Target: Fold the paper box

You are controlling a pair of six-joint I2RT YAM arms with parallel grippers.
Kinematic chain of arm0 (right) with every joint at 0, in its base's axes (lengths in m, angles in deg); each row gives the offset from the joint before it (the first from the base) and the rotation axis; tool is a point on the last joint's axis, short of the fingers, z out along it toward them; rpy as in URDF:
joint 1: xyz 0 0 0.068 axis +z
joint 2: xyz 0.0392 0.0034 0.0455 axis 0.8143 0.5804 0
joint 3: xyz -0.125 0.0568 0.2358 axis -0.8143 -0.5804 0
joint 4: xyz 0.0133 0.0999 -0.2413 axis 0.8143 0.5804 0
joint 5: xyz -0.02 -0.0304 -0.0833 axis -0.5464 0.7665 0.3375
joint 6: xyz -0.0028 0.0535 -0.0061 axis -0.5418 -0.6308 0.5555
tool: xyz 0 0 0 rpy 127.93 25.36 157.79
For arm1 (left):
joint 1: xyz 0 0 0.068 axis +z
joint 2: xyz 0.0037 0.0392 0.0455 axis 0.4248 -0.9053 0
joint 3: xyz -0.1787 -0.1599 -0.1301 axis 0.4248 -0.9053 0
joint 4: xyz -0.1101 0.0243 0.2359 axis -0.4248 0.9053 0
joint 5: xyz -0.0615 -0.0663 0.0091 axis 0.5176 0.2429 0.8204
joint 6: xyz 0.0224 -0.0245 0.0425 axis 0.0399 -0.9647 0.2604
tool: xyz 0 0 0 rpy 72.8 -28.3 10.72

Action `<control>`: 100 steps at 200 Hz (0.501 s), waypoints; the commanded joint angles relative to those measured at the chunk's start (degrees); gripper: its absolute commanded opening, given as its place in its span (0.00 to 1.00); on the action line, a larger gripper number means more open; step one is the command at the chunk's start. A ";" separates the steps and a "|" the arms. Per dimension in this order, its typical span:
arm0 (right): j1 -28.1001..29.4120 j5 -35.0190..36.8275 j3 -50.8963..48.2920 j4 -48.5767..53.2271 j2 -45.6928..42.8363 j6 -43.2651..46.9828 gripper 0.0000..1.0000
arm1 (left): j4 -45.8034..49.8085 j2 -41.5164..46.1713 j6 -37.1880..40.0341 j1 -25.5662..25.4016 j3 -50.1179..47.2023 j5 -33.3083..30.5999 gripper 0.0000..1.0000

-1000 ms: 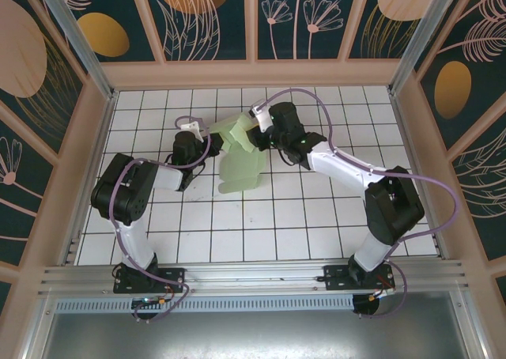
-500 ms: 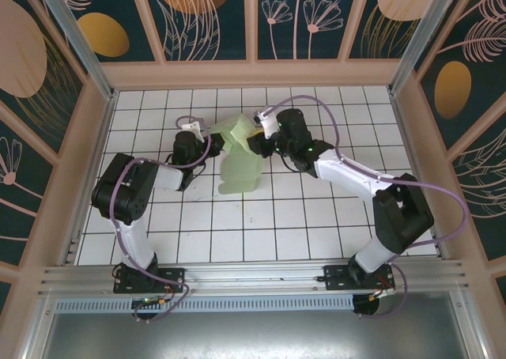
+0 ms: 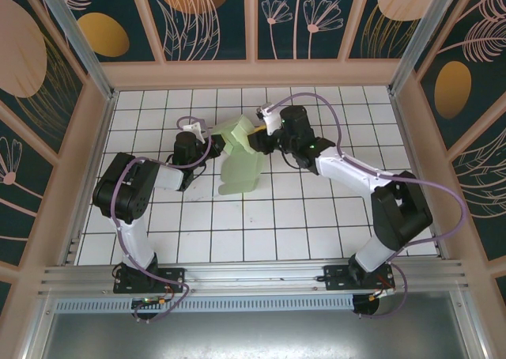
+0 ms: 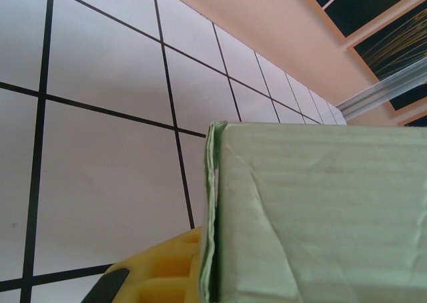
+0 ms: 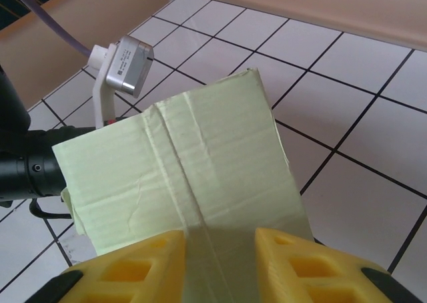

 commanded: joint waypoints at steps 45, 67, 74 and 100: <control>2.64 8.13 5.10 4.30 4.07 4.58 0.38 | -2.15 -0.44 -0.85 0.55 1.39 1.88 0.00; 3.27 12.33 6.25 5.30 5.33 5.49 0.37 | -2.15 -0.55 -0.79 0.55 1.35 2.06 0.00; 3.40 13.06 6.59 5.63 5.81 5.70 0.36 | -2.15 -0.58 -0.84 0.55 1.39 2.16 0.00; 4.18 17.01 8.03 7.00 7.58 7.13 0.34 | -2.14 -0.49 -0.80 0.63 1.32 2.25 0.00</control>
